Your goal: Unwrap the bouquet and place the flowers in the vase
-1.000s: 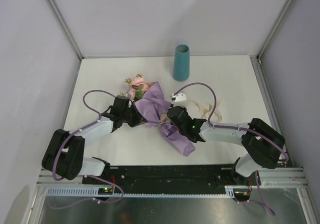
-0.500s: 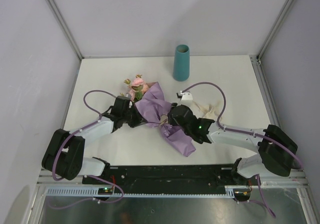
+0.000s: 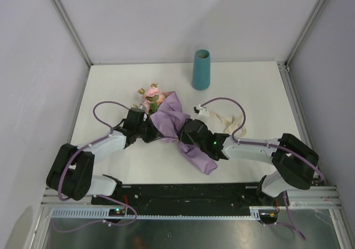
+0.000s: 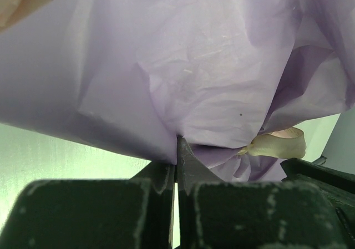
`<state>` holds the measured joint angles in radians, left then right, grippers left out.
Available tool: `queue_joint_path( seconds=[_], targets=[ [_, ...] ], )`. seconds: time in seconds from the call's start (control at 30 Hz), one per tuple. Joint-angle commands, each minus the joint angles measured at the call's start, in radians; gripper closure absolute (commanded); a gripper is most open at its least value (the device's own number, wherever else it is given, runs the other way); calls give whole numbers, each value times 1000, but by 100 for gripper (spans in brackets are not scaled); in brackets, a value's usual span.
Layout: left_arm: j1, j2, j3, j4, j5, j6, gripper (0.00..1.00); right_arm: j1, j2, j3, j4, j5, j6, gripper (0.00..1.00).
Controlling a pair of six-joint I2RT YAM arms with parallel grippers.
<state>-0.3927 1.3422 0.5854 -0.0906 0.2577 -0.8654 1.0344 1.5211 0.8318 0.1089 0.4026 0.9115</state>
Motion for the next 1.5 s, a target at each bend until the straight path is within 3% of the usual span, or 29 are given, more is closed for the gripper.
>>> queue_joint_path(
  seconds=[0.0,0.4,1.47],
  targets=[
    [-11,-30,-10,17,7,-14,100,19,5,-2,1,52,88,70],
    [-12,-25,-9,16,11,-10,100,41,15,0,-83,98,164,75],
    [-24,-36,-15,21,11,-20,100,-7,134,0,27,112,207,73]
  ],
)
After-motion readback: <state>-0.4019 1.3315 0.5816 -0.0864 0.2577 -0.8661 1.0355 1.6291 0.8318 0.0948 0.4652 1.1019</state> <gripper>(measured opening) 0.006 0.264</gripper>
